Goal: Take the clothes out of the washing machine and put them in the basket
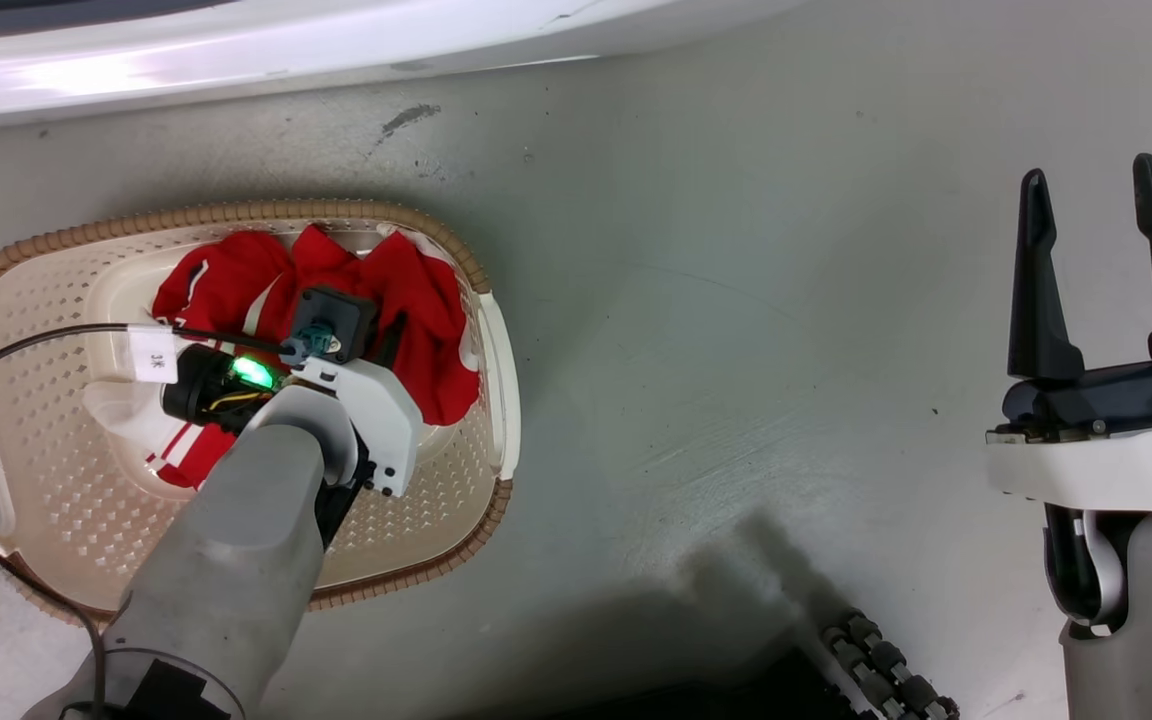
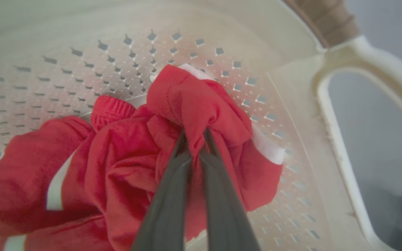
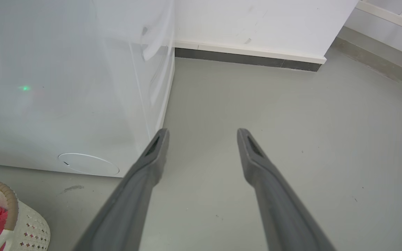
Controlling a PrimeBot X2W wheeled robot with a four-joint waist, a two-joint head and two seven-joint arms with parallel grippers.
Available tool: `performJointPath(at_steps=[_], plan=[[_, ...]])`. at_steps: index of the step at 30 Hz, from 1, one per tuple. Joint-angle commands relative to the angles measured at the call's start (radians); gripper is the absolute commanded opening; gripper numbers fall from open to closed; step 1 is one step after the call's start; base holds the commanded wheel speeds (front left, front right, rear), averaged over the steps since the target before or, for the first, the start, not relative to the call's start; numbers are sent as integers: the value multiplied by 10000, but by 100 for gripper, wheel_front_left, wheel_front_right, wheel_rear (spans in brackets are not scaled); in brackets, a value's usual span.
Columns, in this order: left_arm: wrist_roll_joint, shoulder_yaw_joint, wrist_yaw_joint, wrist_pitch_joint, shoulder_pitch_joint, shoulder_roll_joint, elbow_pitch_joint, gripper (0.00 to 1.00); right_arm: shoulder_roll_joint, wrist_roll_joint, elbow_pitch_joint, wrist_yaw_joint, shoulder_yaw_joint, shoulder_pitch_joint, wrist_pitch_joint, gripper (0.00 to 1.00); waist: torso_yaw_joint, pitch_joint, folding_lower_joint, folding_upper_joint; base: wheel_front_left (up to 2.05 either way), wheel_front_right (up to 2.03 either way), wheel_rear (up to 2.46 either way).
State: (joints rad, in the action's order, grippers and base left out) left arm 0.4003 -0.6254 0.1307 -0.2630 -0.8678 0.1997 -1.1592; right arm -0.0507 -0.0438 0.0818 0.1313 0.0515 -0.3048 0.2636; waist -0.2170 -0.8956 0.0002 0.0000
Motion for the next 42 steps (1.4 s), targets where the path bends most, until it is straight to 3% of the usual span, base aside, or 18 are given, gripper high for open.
performJointPath(at_steps=[1, 3, 4, 11, 19, 30, 42], plan=[[23, -32, -11, -23, -88, -12, 57, 0, 8, -34, -3, -10, -21, -158, 16, 100, -9, -6, -2, 0, 0, 0, 0], [57, -26, -11, -24, -83, 61, 127, 0, 8, -32, -25, -10, -43, -216, 16, 100, -3, 11, -2, 0, 0, 0, 0], [14, -7, -16, -24, -69, 89, 178, 98, 8, -20, -30, -10, -24, -237, 16, 100, 15, 53, -2, 0, 0, 0, 0], [-293, 215, -89, -25, 482, 143, 1020, 100, 6, 138, -262, -10, 84, -235, 16, 100, 247, 931, -2, 0, 0, 0, 0], [-722, 1021, -258, -25, 1707, 161, 3000, 100, 5, 409, -745, -10, 320, 129, 16, 100, 757, 2831, -2, 0, 0, 0, 0], [-1491, 3176, -526, -25, 3648, 192, 6769, 100, -3, 310, -1196, -11, 690, 769, 16, 100, 1589, 5264, -2, 0, 0, 0, 0], [-2329, 5424, -837, -26, 6631, -454, 9643, 100, 3, 569, -1458, -11, 569, 1932, 16, 100, 1943, 7497, -2, 0, 0, 0, 0]])
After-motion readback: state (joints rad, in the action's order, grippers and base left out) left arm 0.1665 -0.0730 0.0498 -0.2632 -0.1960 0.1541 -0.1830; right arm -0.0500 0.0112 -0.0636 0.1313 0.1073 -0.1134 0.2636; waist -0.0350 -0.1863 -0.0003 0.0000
